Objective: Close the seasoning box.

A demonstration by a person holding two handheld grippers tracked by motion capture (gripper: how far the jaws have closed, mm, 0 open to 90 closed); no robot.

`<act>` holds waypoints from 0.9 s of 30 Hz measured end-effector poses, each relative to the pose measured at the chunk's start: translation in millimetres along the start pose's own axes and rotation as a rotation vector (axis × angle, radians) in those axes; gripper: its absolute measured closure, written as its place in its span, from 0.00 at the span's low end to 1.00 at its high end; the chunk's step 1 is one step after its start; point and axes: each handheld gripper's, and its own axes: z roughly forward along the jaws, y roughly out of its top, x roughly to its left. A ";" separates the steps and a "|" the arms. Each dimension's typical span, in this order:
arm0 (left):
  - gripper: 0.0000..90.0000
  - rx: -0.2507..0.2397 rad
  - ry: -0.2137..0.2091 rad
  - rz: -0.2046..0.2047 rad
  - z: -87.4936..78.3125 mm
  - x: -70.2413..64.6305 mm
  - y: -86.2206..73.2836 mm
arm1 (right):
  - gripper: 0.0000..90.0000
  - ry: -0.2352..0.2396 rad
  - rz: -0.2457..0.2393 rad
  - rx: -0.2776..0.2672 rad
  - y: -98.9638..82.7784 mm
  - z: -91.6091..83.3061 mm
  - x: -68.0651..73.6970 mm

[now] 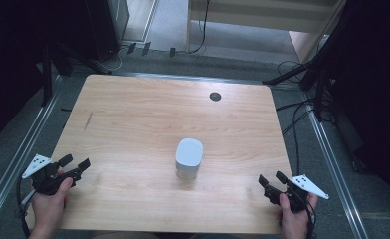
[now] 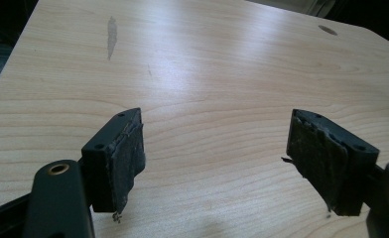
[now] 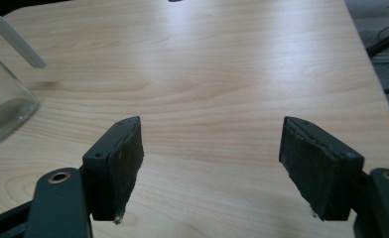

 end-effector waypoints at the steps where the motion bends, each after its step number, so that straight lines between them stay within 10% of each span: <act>1: 0.26 0.000 0.000 0.000 0.0 0.0 0.0 | 0.29 -0.004 0.003 0.003 -1.1 -1.6 -1.7; 20: 0.26 0.004 0.011 0.002 0.8 -1.1 -0.1 | 0.31 -0.071 0.046 -0.015 -19.6 -36.5 -35.9; 27: 0.28 0.001 0.012 0.003 1.1 -1.2 -0.1 | 0.34 -0.114 -0.037 0.019 -26.8 -34.4 -27.1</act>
